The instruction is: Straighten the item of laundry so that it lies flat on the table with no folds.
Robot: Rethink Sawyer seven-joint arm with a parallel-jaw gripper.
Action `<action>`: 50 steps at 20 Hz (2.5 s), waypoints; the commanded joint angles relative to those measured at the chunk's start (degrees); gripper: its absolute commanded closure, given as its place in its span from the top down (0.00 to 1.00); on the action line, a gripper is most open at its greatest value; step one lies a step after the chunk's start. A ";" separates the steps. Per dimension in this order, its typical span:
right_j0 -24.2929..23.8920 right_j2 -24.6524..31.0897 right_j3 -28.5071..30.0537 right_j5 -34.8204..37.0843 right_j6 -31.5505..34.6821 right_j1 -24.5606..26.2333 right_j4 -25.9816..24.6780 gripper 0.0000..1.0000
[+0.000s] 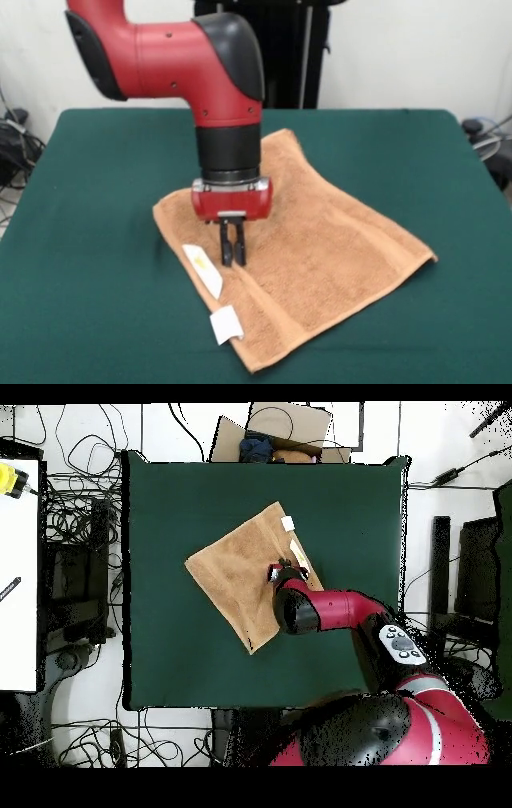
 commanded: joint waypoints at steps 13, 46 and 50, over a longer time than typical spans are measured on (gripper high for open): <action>-3.30 8.96 -12.23 11.40 -8.05 4.72 -7.10 0.00; -5.83 13.63 -14.58 18.20 -13.07 6.04 -8.02 1.00; -5.37 12.93 -9.91 19.89 -10.81 0.37 -6.07 1.00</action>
